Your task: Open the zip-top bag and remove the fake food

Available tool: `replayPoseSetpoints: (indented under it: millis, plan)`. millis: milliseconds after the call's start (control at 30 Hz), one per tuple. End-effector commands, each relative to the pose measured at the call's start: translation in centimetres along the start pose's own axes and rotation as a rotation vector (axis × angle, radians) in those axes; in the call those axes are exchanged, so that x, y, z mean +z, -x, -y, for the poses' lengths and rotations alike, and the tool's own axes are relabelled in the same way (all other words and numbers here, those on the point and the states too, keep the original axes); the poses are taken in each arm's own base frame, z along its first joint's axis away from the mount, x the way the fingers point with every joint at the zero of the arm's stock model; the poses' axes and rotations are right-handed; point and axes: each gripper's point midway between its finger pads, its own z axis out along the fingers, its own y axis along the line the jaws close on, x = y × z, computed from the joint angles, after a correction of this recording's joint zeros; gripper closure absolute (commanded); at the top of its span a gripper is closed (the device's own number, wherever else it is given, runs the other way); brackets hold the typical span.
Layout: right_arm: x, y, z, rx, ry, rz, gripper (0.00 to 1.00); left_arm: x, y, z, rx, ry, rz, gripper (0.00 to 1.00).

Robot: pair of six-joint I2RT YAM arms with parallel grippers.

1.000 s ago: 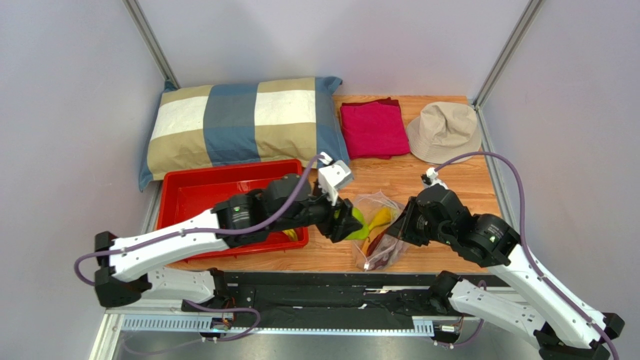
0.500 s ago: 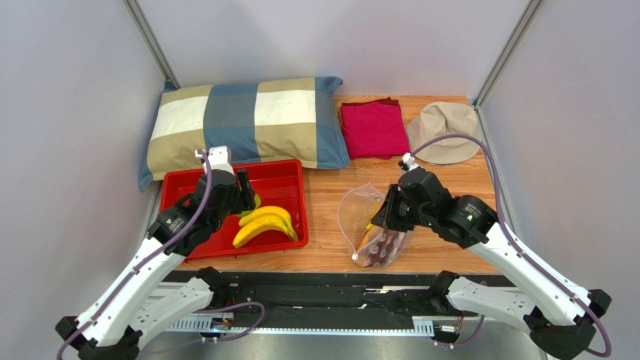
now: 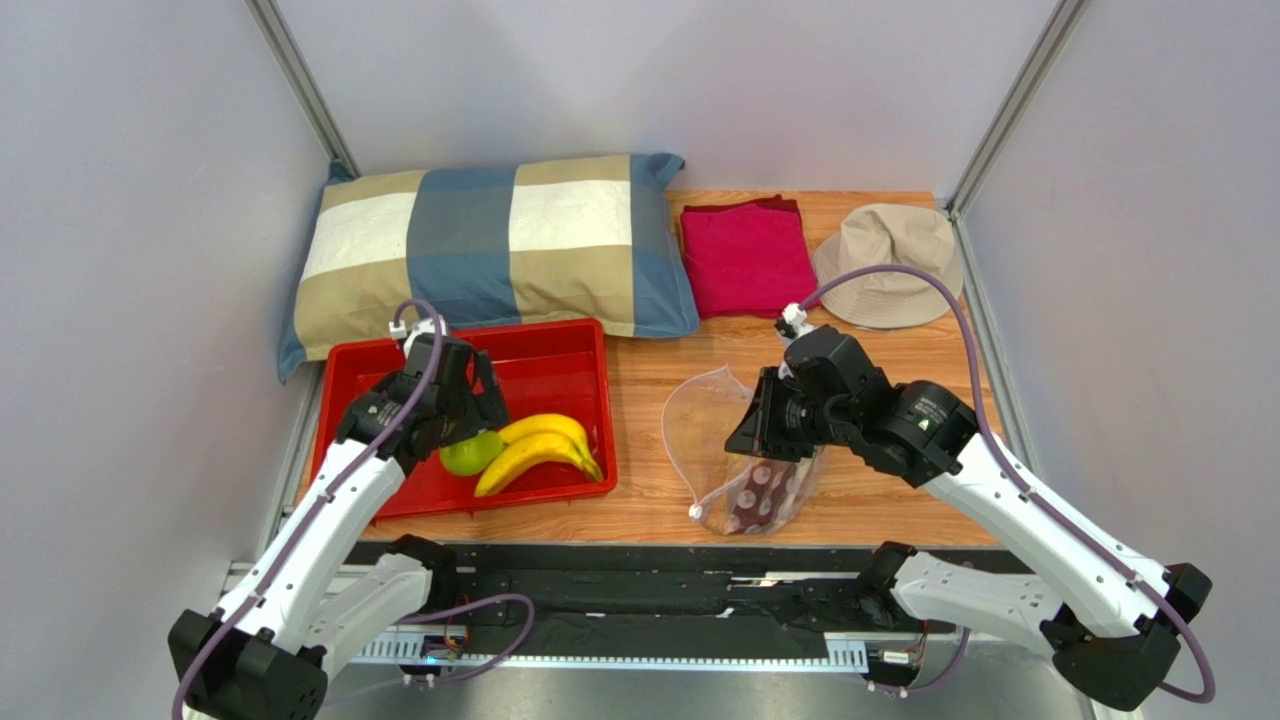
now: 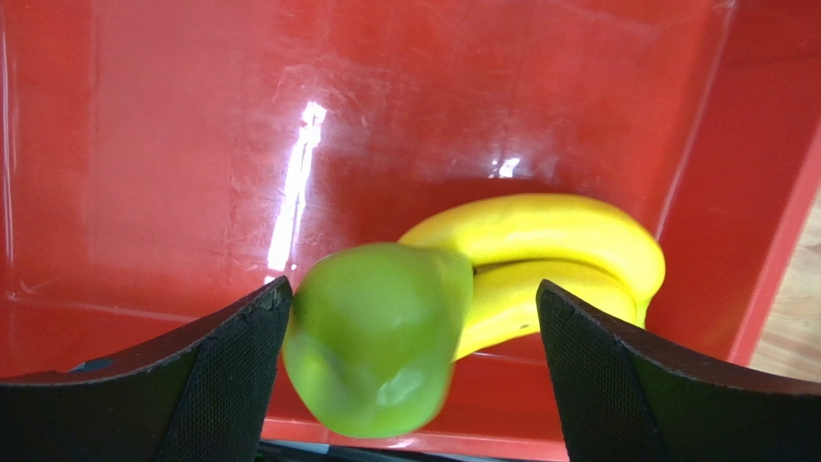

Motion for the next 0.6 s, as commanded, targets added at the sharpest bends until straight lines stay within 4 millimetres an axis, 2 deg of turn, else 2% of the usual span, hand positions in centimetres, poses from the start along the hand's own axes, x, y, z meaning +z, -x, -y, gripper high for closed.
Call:
replayPoseSetpoints:
  millis: [0,167,200,267,300,367,400,433,500,567]
  plan:
    - [-0.5,0.4,-1.9,-0.026,0.079,0.004,1.00,-2.7,2.6,1.8,-0.071,-0.108,0.076,0.01]
    - [-0.9,0.5,-2.7,-0.034,0.104,-0.003,1.00,-6.6,3.2,6.3,-0.053,-0.400,0.077,0.12]
    - [-0.9,0.5,-2.8,-0.039,0.108,-0.008,1.00,-7.6,3.8,7.9,-0.042,-0.490,0.105,0.14]
    - [-1.1,0.4,-3.3,-0.049,0.129,-0.019,1.00,-10.3,3.9,10.8,-0.001,-0.693,0.122,0.24]
    - [-1.1,0.5,-3.6,-0.060,0.147,-0.017,1.00,-11.8,4.9,12.6,0.016,-0.802,0.172,0.26]
    - [-1.2,0.4,-4.0,-0.072,0.166,-0.024,1.00,-15.3,4.7,15.8,0.079,-1.002,0.190,0.36]
    - [-1.2,0.6,-4.3,-0.071,0.178,-0.020,1.00,-16.7,5.0,16.8,0.098,-1.045,0.211,0.39]
    - [-1.2,0.6,-4.6,-0.070,0.190,-0.022,1.00,-18.3,3.5,18.5,0.171,-1.120,0.190,0.43]
    - [-1.4,0.8,-5.4,-0.067,0.213,-0.027,1.00,-20.7,3.5,20.4,0.215,-1.197,0.224,0.47]
    - [-1.7,1.0,-6.0,-0.056,0.232,-0.030,1.00,-21.3,1.8,22.7,0.254,-1.239,0.167,0.55]
